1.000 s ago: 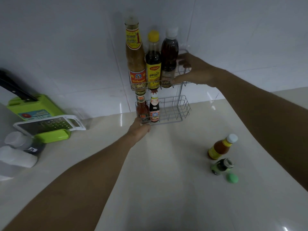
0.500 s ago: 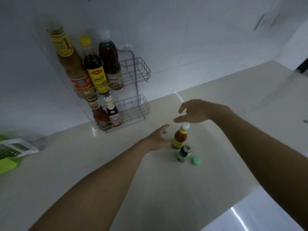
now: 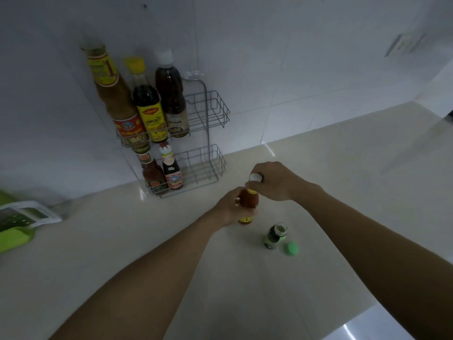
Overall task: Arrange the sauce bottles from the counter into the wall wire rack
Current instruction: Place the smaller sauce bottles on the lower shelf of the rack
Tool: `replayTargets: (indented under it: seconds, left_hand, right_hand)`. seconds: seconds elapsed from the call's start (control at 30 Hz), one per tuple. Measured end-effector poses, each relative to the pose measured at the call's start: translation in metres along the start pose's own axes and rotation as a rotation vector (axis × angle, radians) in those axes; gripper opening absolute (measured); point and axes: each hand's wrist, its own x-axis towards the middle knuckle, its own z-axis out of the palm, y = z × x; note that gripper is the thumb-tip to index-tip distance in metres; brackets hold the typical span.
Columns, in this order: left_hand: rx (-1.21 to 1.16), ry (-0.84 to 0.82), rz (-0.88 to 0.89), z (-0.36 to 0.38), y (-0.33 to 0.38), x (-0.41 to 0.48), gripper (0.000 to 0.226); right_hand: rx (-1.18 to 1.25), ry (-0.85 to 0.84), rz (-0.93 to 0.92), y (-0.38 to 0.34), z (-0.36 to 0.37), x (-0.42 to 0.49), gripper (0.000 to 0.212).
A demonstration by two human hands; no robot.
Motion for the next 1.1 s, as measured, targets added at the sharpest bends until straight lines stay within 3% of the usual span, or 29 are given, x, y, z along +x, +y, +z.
replayTargets:
  seconds: [0.17,0.3,0.4,0.5,0.6,0.7,0.8,0.9,1.0,1.1]
  left_hand:
    - [-0.131,0.1,0.024,-0.053,0.011,-0.026,0.025]
    - [-0.296,0.11,0.017,-0.069,0.015,-0.053,0.021]
    - [-0.311,0.275,-0.025,-0.067,0.002,-0.065,0.015]
    - [-0.345,0.216,-0.1,-0.075,-0.009,-0.075,0.018]
    - [-0.382,0.089,-0.152,-0.081,-0.009,-0.081,0.029]
    - [-0.287,0.272,-0.127,-0.08,-0.006,-0.08,0.018]
    - [-0.226,0.133,-0.155,-0.08,-0.009,-0.085,0.016]
    - [-0.301,0.083,-0.157,-0.077,-0.012,-0.088,0.024]
    - [-0.322,0.226,-0.12,-0.075,-0.011,-0.087,0.025]
    - [-0.227,0.253,-0.12,-0.076,-0.01,-0.089,0.017]
  right_hand:
    - [-0.014,0.076,-0.187,-0.061,-0.023,0.027,0.025]
    - [-0.208,0.21,-0.292,-0.098,-0.014,0.049,0.033]
    - [-0.37,0.088,-0.206,-0.114,-0.002,0.065,0.044]
    - [-0.489,-0.113,-0.136,-0.133,-0.006,0.071,0.057]
    - [-0.399,-0.107,-0.19,-0.139,-0.005,0.072,0.057]
    - [-0.447,0.037,-0.247,-0.131,0.009,0.07,0.05]
    - [-0.475,-0.128,-0.122,-0.129,0.008,0.069,0.049]
    - [-0.337,-0.27,-0.187,-0.128,-0.003,0.071,0.063]
    - [-0.177,-0.127,-0.285,-0.123,0.006,0.071,0.058]
    - [-0.172,-0.03,-0.155,-0.115,0.025,0.073,0.054]
